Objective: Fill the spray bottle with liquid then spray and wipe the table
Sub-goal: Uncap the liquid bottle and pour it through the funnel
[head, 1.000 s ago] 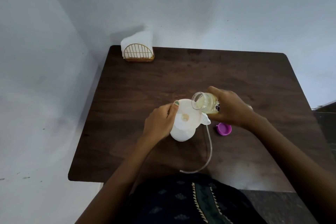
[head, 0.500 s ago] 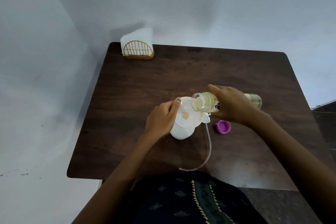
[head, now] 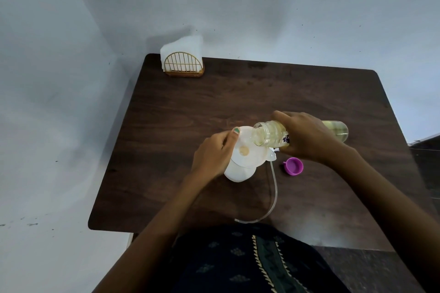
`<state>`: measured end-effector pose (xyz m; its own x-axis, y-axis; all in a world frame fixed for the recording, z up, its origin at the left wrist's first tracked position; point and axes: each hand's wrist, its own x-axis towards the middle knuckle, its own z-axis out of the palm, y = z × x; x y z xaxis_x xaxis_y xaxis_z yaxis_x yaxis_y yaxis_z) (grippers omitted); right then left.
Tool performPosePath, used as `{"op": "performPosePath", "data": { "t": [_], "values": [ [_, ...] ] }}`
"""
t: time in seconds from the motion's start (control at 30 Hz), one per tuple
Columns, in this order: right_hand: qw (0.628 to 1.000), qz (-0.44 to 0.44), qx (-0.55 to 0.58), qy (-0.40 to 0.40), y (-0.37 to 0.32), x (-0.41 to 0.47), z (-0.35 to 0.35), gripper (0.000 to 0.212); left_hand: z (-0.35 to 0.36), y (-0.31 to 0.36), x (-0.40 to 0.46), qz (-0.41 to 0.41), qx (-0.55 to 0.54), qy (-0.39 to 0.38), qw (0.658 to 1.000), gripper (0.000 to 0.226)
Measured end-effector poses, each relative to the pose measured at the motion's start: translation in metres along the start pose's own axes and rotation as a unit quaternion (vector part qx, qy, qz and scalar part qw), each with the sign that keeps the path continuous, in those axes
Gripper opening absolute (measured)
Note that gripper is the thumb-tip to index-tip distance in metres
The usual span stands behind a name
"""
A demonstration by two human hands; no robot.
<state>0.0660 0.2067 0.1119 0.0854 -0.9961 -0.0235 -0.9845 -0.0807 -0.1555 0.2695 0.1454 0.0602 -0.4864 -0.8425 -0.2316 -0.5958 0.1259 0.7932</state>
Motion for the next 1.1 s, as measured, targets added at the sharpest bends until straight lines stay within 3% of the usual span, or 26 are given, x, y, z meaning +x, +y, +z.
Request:
{"op": "performPosePath", "data": {
  "t": [1.1],
  "values": [
    [1.000, -0.001, -0.016, -0.016, -0.0024, -0.0015, -0.0037, 0.041, 0.0008, -0.0025, 0.0003, 0.008, -0.003, 0.002, 1.000, 0.047]
  ]
}}
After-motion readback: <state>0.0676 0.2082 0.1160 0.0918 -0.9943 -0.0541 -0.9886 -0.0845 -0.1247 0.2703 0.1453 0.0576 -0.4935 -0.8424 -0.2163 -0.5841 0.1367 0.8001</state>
